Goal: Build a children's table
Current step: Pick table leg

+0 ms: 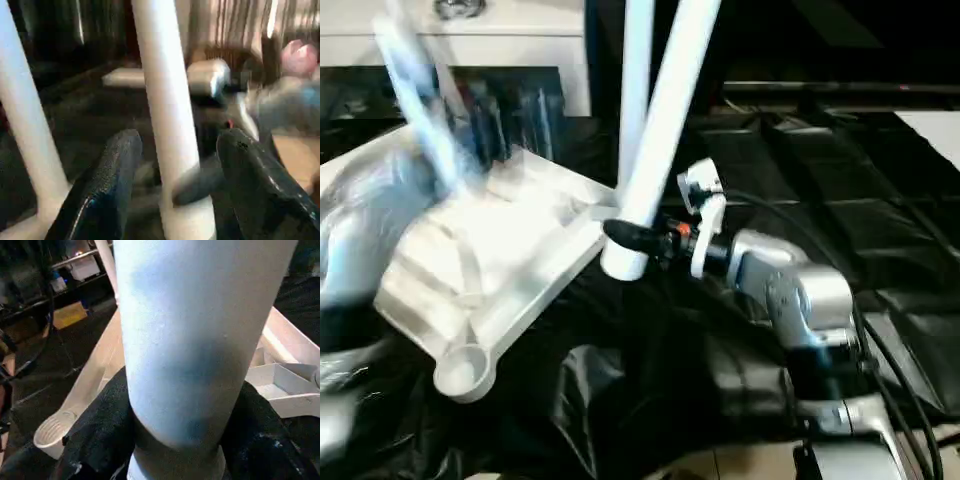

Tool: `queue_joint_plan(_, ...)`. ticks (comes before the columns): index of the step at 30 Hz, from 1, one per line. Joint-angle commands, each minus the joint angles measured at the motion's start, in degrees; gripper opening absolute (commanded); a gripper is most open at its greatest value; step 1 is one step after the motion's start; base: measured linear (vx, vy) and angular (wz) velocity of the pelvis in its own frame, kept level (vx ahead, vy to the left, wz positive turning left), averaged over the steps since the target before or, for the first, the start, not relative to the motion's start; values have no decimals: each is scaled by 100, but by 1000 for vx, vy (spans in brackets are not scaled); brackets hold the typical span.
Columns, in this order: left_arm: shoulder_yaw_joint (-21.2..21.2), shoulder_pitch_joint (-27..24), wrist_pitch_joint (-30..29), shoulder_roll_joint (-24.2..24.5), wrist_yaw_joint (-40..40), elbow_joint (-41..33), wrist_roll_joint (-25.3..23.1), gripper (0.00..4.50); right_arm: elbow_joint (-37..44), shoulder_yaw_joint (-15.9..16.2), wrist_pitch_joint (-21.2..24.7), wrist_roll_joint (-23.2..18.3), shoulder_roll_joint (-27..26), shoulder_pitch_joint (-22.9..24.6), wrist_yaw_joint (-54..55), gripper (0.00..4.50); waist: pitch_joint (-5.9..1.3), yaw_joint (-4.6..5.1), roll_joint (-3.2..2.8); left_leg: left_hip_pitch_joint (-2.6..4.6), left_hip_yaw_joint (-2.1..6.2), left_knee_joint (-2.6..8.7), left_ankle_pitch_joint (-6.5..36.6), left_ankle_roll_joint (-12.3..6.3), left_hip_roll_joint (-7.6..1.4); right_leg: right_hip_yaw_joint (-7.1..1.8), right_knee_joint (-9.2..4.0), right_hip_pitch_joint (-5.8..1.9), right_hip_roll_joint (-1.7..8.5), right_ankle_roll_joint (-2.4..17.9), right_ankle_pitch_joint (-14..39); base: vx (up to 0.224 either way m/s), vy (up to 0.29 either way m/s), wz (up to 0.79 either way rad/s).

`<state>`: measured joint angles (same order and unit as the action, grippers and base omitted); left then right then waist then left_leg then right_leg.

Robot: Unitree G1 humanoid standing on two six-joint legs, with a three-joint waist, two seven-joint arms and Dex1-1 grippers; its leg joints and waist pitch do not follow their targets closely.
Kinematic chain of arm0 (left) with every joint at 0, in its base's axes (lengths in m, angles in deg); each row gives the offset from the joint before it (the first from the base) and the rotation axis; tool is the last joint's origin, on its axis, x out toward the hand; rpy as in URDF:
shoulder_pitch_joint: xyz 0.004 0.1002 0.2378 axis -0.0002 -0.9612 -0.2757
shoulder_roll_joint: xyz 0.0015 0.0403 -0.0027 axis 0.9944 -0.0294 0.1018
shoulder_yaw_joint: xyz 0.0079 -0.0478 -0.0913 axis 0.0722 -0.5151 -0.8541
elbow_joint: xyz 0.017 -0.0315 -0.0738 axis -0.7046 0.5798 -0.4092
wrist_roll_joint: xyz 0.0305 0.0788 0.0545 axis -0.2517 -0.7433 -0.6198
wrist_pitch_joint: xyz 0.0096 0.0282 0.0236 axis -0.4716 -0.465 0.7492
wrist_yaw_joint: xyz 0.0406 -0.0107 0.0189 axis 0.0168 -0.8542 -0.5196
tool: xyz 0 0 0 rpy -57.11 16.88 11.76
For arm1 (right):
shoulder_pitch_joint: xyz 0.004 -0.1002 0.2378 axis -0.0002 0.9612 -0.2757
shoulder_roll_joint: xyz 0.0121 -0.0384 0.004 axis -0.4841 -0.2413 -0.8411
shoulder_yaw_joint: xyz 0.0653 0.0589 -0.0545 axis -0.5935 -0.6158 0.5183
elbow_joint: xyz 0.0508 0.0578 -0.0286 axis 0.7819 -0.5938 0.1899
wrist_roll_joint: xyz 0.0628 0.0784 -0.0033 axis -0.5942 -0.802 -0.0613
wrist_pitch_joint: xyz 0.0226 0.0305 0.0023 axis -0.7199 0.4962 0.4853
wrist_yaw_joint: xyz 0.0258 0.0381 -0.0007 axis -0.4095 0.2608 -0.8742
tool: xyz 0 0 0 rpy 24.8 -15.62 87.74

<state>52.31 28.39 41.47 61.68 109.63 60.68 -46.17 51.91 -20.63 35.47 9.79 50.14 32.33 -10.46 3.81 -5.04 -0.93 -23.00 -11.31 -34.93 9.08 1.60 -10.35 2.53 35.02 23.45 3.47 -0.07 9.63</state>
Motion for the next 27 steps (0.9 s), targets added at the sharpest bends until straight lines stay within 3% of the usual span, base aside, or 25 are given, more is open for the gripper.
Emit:
queue_joint_plan(1, 372, -79, 122, 608, 582, -181, -324, 282, 209, 7, -150, 102, 34, 86, 97, 190, -437, 58, -33, 226, 168, 466, 1535, 362, -253, -227, -386, -201, 383, 870, 1827, 0, 0, 0)
queue_joint_plan(2, 429, -111, 123, 737, 661, -178, -375, 282, 216, 16, -157, 115, 32, 103, 114, 190, -441, 41, -100, 259, 173, 463, 1615, 404, -255, -228, -379, -170, 387, 858, 1882, 0, 0, 0)
queue_joint_plan(3, 471, -135, 123, 833, 719, -177, -413, 282, 222, 22, -163, 124, 30, 115, 126, 190, -431, 60, -79, 273, 161, 462, 1697, 418, -249, -234, -410, -151, 382, 847, 1943, 0, 0, 0)
queue_joint_plan(4, 794, -235, 269, 1342, 972, -68, -872, 282, 222, 60, -208, 185, 38, 170, 162, 190, -421, 70, -74, 272, 166, 461, 1789, 448, -240, -240, -420, -167, 393, 858, 2040, 0, 0, 0)
queue_joint_plan(6, 1189, -337, 530, 1903, 1231, 112, -1508, 282, 225, 100, -249, 254, 44, 227, 195, 190, -381, 104, -73, 270, 194, 499, 2060, 485, -232, -251, -476, -148, 395, 657, 2549, 0, 0, 0)
queue_joint_plan(7, 1189, -337, 530, 1903, 1231, 112, -1508, 282, 225, 100, -249, 254, 44, 227, 195, 190, -389, 113, -73, 293, 192, 490, 2096, 519, -231, -254, -471, -138, 402, 632, 2628, 0, 0, 0)
queue_joint_plan(8, 1319, -373, 696, 2082, 1291, 198, -1778, 282, 232, 110, -258, 271, 41, 246, 204, 190, -396, 110, -88, 329, 196, 479, 2125, 548, -242, -266, -491, -111, 422, 652, 2687, 0, 0, 0)
queue_joint_plan(9, 1540, -426, 908, 2394, 1415, 348, -2189, 282, 254, 122, -276, 301, 30, 288, 220, 190, -387, 116, -87, 315, 208, 487, 2135, 542, -242, -264, -500, -113, 424, 688, 2697, 0, 0, 0)
queue_joint_plan(15, 1866, -439, 925, 2930, 1623, 325, -2623, 282, 268, 151, -315, 370, 40, 356, 248, 190, -371, 171, -96, 346, 223, 497, 2446, 582, -246, -257, -490, -87, 429, 822, 2793, 0, 0, 0)
queue_joint_plan(19, 1929, -539, 1327, 3150, 1781, 282, -2917, 282, 229, 165, -347, 414, 49, 367, 236, 190, -361, 189, -86, 352, 237, 489, 2525, 565, -246, -264, -519, -91, 457, 796, 3013, 0, 0, 0)
queue_joint_plan(23, 2004, -726, 2087, 3480, 1986, 370, -3223, 282, 199, 180, -369, 456, 60, 368, 215, 190, -357, 210, -77, 335, 252, 500, 2557, 538, -244, -262, -523, -96, 452, 758, 3077, 0, 0, 0)
queue_joint_plan(27, 2094, -925, 2437, 3694, 2125, 385, -3345, 282, 208, 194, -370, 476, 67, 383, 202, 190, -357, 217, -101, 382, 240, 502, 2690, 574, -251, -266, -516, -55, 436, 803, 3056, 0, 0, 0)
